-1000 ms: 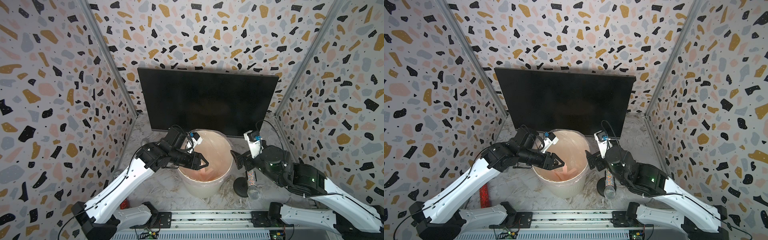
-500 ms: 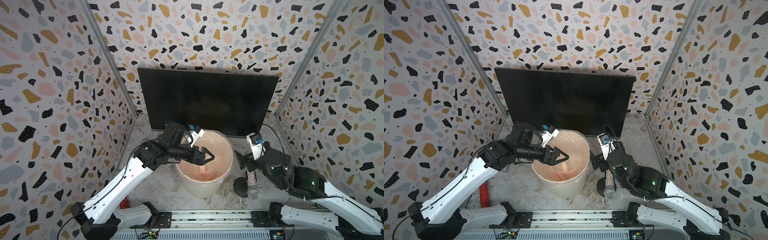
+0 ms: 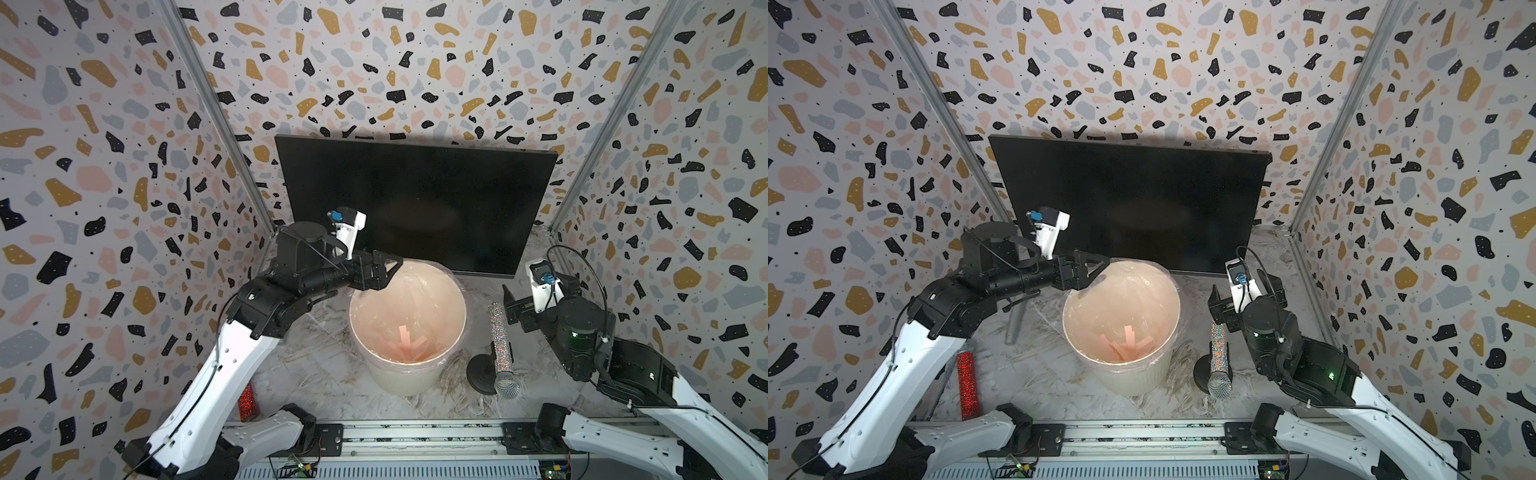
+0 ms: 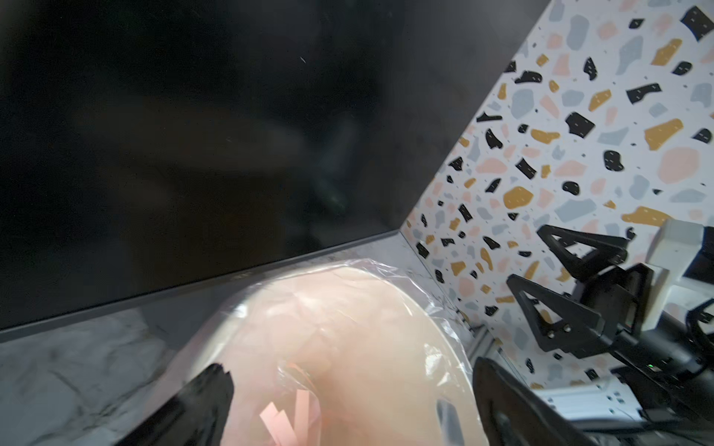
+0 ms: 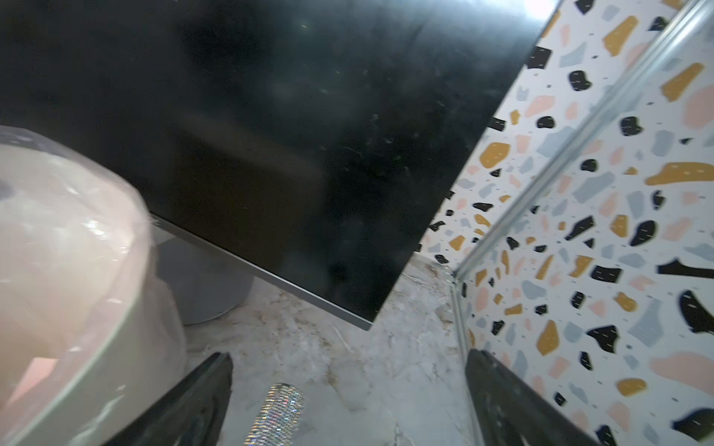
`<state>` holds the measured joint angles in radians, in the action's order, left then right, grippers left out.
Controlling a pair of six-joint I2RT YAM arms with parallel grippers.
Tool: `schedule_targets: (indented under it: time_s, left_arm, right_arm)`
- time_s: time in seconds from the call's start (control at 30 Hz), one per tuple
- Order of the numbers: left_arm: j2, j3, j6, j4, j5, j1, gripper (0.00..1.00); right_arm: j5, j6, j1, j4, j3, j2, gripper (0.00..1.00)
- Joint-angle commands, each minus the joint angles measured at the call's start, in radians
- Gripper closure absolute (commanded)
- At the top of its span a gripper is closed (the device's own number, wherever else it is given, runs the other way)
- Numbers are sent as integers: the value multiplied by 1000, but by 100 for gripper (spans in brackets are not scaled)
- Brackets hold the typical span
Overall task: Remove the sticky note from the monitor
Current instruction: Reset both arms
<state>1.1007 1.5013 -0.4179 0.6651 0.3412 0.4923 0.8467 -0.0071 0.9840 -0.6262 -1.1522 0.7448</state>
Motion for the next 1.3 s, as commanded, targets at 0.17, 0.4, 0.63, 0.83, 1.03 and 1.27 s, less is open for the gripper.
schedule_targets:
  time_s: [0.17, 0.4, 0.63, 0.83, 1.03, 1.27]
  left_arm:
    - [-144, -132, 96, -87, -311, -130, 1]
    - [-227, -294, 120, -119, -532, -265, 1]
    - [-230, -457, 133, -178, -716, -348, 1]
    - [-223, -682, 146, -360, -809, -398, 1]
    - [-230, -989, 146, -760, -782, -408, 1]
    - [-86, -1120, 234, -1018, -767, -408, 1]
  right_arm:
    - [42, -18, -310, 37, 83, -34, 0]
    - [-15, 122, -609, 149, 231, -27, 0]
    - [25, 214, -764, 323, 421, 20, 0]
    - [61, 221, -814, 623, 630, 55, 0]
    - [-27, 143, -815, 992, 795, 207, 0]
    - [-44, 73, -815, 1423, 908, 498, 0]
